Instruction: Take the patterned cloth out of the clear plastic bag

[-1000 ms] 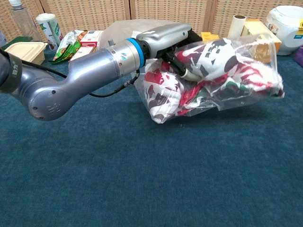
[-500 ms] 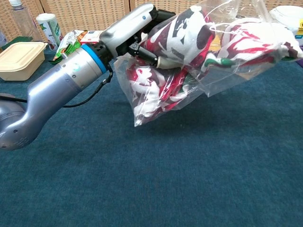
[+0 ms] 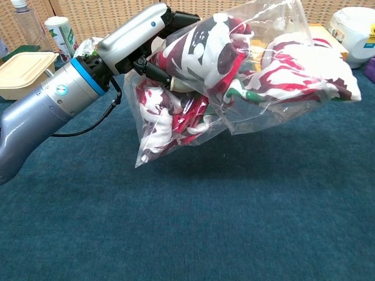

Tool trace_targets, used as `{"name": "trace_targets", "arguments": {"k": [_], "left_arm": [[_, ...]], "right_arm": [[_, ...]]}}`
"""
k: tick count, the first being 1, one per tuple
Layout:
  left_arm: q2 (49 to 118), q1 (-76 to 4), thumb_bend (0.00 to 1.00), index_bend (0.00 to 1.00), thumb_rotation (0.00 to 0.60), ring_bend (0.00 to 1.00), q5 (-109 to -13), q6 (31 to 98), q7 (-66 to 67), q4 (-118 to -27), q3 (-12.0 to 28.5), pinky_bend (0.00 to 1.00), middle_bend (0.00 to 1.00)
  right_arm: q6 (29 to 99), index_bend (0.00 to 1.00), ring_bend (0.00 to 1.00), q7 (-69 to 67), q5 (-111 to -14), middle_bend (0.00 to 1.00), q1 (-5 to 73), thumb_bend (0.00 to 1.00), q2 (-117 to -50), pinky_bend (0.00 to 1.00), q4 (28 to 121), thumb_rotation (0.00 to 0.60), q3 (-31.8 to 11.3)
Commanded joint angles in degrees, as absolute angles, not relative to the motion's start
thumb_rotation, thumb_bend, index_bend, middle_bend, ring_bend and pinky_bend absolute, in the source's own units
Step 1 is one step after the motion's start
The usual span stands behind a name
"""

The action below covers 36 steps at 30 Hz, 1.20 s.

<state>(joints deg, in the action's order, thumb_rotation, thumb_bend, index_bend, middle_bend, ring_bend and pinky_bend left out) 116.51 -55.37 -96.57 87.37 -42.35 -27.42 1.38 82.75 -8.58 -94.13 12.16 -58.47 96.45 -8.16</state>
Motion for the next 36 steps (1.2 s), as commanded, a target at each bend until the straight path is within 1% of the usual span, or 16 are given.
{"name": "trace_targets", "arguments": {"k": [1,11,24,29,36], "left_arm": [[116.8,-55.5,0.39,0.89,0.6,0.7,-96.5,87.6,-42.3,-27.2,1.7,0.7,0.72],[118.2,-56.3,0.39,0.89,0.6,0.7,-96.5,87.5,-42.4,-26.5,2.1,0.69,0.72],[121.2,-58.6,0.39,0.89,0.6,0.7,-96.6,86.7,-41.8,-25.5,2.6,0.69,0.72],[122.4,-59.1,0.39,0.88,0.6,0.7,-95.9,85.9,-41.8,-24.5,3.4,0.69,0.72],[124.3,-59.9,0.39,0.88,0.6,0.7,-94.9,85.3,-42.1,-22.9,4.4,0.68,0.72]], "right_arm": [[82.7,0.39,0.45,-7.5,-95.8,0.43,12.7,0.13,-58.7,0.34,97.6,0.586,-7.3],[81.5,0.4,0.44,-4.5,-98.8,0.43,14.9,0.13,-59.5,0.34,100.8,0.586,-6.6],[77.4,0.4,0.45,-0.2,-100.5,0.43,19.6,0.13,-61.3,0.35,104.1,0.586,-7.1],[76.9,0.42,0.46,1.1,-100.6,0.44,20.5,0.13,-62.0,0.37,104.8,0.588,-7.2],[76.5,0.43,0.5,2.6,-100.8,0.46,21.6,0.2,-63.8,0.44,104.6,0.587,-7.0]]}}
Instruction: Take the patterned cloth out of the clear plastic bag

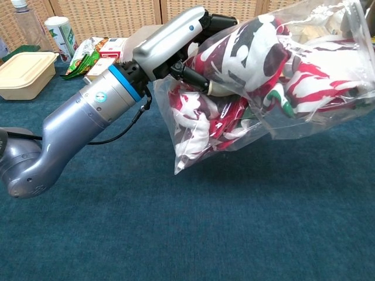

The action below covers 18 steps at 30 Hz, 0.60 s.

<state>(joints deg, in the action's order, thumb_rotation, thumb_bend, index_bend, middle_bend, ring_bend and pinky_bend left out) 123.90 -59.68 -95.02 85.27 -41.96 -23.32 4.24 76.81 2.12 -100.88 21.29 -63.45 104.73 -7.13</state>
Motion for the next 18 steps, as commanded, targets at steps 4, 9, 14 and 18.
{"name": "trace_targets", "arguments": {"k": [4,9,14,18], "left_arm": [[124.7,-60.0,0.39,0.88,0.6,0.7,-94.9,85.8,-42.1,-22.1,4.4,0.67,0.72],[125.4,-60.1,0.39,0.89,0.6,0.7,-94.7,86.1,-42.3,-21.2,4.4,0.67,0.72],[125.7,-60.4,0.39,0.88,0.6,0.7,-94.4,86.1,-42.4,-20.7,4.6,0.67,0.72],[125.9,-60.6,0.39,0.88,0.6,0.7,-94.3,85.8,-42.3,-20.5,4.6,0.67,0.72]], "right_arm": [[76.4,0.44,0.5,2.9,-100.3,0.46,21.8,0.21,-64.1,0.48,104.5,0.589,-6.9],[74.4,0.44,0.51,4.2,-99.9,0.46,22.9,0.26,-64.1,0.51,104.4,0.59,-6.6],[71.8,0.44,0.52,5.6,-99.8,0.46,24.4,0.34,-62.9,0.57,105.3,0.589,-6.3],[70.4,0.46,0.59,6.8,-100.2,0.49,25.5,0.42,-62.4,0.68,105.7,0.591,-6.2]]}}
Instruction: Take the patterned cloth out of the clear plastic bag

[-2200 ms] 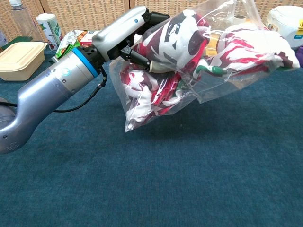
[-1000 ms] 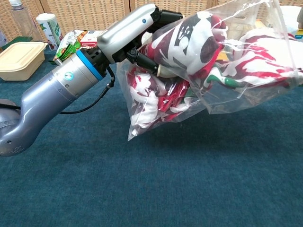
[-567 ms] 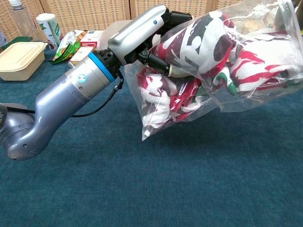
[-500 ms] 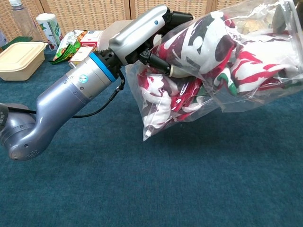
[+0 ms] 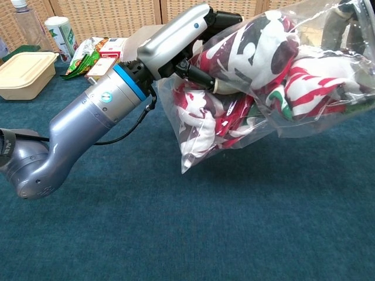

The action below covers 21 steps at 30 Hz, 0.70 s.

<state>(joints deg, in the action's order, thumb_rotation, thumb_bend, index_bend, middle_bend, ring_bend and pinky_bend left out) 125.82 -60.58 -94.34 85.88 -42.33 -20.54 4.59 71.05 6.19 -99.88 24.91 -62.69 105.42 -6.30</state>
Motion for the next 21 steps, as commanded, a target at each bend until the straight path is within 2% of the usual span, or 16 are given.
{"name": "trace_targets", "arguments": {"k": [1,7,21], "left_arm": [[125.9,-60.7,0.39,0.88,0.6,0.7,-94.3,85.7,-42.3,-20.4,4.6,0.67,0.72],[125.9,-60.6,0.39,0.89,0.6,0.7,-93.8,84.9,-42.4,-20.2,4.6,0.66,0.72],[125.3,-60.5,0.4,0.89,0.6,0.7,-93.4,84.1,-42.3,-20.7,4.5,0.66,0.72]], "right_arm": [[70.2,0.48,0.62,6.9,-100.4,0.51,25.8,0.44,-62.4,0.71,105.7,0.59,-6.2],[69.6,0.51,0.7,6.8,-100.7,0.57,26.8,0.51,-62.9,0.8,105.3,0.59,-5.9],[71.2,0.52,0.73,5.3,-99.4,0.58,26.7,0.59,-63.2,0.83,105.1,0.6,-5.7]]}}
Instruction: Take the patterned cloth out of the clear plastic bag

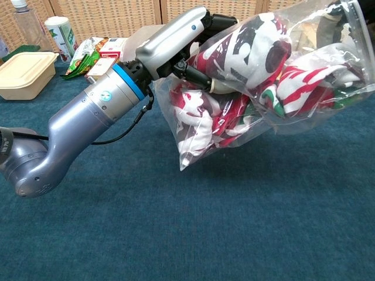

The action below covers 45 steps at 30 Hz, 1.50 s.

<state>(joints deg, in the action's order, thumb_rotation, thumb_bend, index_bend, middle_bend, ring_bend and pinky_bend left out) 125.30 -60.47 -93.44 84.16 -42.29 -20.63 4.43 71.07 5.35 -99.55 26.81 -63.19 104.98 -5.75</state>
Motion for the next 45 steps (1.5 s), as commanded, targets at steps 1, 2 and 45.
{"name": "trace_targets", "arguments": {"k": [1,2,45], "left_arm": [[125.3,-60.5,0.4,0.89,0.6,0.7,-93.4,84.1,-42.3,-20.7,4.5,0.66,0.72],[125.3,-60.5,0.4,0.88,0.6,0.7,-93.3,84.0,-42.2,-20.7,4.5,0.66,0.72],[104.1,-67.0,0.03,0.0,0.6,0.15,-87.2,52.3,-31.8,-55.7,6.4,0.21,0.23]], "right_arm": [[71.2,0.52,0.73,5.2,-99.2,0.58,26.8,0.6,-63.2,0.83,105.1,0.6,-5.7],[71.2,0.53,0.73,5.1,-99.1,0.59,26.8,0.61,-63.2,0.83,105.1,0.6,-5.7],[69.4,0.68,0.83,5.0,-90.0,0.69,27.0,0.65,-70.6,0.86,99.3,0.6,-5.6]]}}
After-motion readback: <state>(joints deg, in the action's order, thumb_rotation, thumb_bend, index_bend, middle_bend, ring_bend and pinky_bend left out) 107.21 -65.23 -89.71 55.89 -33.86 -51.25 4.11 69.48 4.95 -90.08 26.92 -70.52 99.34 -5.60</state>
